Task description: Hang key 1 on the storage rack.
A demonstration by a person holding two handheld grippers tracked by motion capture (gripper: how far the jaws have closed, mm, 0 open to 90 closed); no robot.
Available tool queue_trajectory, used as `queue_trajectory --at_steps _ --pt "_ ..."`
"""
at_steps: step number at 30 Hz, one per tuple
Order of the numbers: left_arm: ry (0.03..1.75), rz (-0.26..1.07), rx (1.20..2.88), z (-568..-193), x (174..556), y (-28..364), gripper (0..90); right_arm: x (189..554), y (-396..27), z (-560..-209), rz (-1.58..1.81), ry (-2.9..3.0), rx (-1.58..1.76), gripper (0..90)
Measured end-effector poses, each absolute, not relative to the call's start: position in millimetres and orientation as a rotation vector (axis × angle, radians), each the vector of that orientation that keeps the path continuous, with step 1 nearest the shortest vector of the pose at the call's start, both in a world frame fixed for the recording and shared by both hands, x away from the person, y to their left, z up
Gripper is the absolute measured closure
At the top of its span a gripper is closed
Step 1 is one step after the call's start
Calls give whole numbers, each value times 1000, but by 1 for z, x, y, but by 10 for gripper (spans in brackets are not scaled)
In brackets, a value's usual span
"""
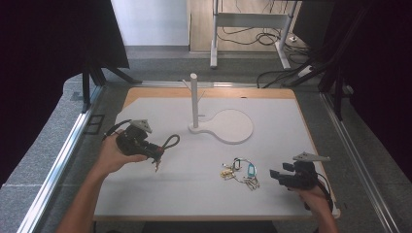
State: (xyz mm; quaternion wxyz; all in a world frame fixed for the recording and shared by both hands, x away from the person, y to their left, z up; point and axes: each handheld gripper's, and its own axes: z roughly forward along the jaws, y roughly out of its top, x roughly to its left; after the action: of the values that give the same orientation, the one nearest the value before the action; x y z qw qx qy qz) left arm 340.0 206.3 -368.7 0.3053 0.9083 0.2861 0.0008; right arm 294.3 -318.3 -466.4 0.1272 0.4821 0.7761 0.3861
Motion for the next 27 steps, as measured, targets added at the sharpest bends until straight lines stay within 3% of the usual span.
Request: queue_trajectory --at_steps 27 --pt "799 6 2348 -353 359 214 672 294 -320 -466 1123 2255 1401 322"
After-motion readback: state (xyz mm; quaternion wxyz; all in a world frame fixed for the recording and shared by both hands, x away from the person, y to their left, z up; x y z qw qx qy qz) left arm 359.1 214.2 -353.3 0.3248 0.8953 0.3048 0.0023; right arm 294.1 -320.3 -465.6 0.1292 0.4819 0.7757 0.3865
